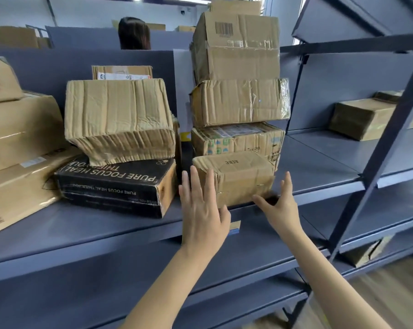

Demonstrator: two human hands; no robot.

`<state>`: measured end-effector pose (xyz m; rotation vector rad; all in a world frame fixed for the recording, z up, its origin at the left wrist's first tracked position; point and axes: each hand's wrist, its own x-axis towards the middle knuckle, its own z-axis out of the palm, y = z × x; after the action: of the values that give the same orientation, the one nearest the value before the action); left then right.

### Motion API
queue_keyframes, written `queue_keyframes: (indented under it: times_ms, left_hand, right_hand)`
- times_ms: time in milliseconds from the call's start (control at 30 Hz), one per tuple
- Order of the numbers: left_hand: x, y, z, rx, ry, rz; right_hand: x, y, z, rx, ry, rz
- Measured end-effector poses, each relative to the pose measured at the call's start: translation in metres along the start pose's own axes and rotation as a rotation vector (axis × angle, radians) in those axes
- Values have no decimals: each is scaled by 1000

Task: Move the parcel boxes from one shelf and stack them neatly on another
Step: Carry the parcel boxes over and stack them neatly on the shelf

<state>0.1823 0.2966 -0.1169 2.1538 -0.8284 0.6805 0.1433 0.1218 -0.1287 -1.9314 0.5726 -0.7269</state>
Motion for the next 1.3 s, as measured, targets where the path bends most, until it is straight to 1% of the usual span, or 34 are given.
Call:
queue_keyframes:
  times_ms: [100,200,300,433,567,733,867,1000,1100,1300]
  left_hand:
    - [5,13,7,11,13,157]
    - [13,27,19,-25,-15,188]
    - [21,50,42,-60,-61,216]
    - [22,110,82,-135,-160,241]
    - [14,180,119,-206,-299,250]
    - [10,259,165,-277,-348,270]
    - [14,308,201,-324,-370,264]
    - [21,342,236,-342,-433,274]
    - [41,360,265,-337,-456,262]
    - [117,402,344,-436,-372,186]
  right_hand:
    - [-4,7,-16,-47,64,1]
    - [-9,10,-50,-133,113,-22]
    - [-15,10,-100,-230,162,-38]
    - [-24,21,-181,-334,253,-24]
    - [-37,40,-259,-360,334,29]
    - [-39,63,-341,-397,374,71]
    - [-31,85,-391,-390,390,76]
    - [-11,112,-421,-365,385,98]
    - [20,128,-437,-349,378,103]
    - [113,162,-467,-421,304,27]
